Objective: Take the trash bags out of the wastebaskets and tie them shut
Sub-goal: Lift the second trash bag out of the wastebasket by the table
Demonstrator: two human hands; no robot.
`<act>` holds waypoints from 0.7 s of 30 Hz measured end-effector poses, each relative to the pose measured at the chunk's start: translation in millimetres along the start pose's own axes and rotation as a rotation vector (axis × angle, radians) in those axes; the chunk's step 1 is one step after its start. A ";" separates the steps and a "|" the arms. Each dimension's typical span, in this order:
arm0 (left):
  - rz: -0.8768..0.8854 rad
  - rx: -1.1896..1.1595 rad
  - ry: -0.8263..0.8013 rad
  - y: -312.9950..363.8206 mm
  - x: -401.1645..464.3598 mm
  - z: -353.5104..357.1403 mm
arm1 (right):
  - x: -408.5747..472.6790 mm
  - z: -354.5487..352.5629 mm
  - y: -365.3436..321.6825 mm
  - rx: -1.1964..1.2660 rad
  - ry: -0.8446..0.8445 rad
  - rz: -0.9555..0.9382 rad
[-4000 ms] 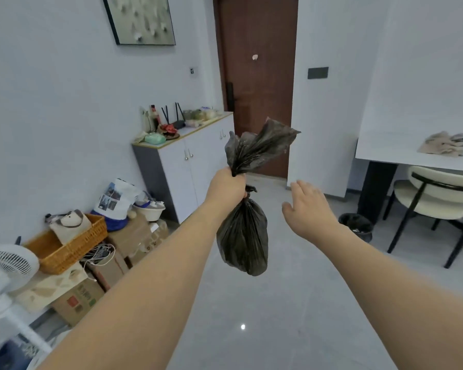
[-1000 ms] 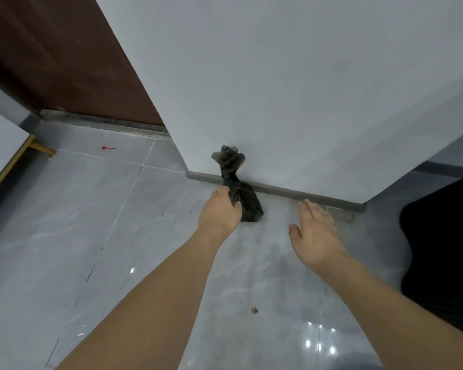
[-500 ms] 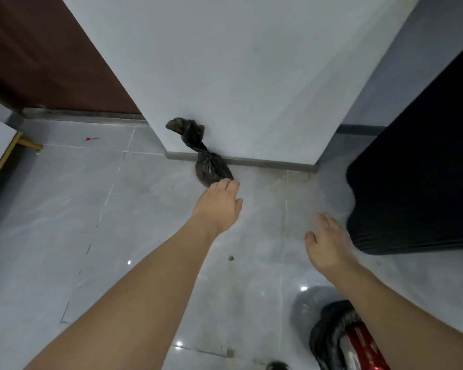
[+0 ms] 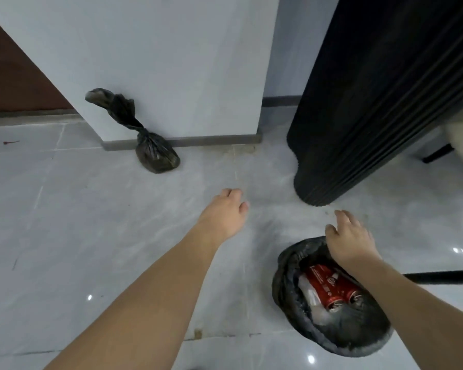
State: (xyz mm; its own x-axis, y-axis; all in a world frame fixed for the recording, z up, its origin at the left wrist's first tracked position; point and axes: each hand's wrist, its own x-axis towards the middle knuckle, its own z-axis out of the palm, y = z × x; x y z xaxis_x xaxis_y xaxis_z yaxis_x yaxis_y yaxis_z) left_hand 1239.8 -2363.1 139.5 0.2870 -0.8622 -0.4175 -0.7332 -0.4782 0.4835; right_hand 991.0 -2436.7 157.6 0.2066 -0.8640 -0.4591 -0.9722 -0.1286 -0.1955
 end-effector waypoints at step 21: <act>-0.502 -0.919 -0.255 40.4 2.7 242.7 | 67.7 133.5 263.2 1.251 -0.477 0.488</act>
State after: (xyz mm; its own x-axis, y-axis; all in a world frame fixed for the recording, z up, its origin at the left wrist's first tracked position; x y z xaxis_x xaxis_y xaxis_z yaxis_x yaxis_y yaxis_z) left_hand 1061.3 -2344.2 -28.9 0.2115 -0.5232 -0.8256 0.2070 -0.8015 0.5610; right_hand 763.8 -2464.0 -40.6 0.1453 -0.4192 -0.8962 -0.2720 0.8540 -0.4435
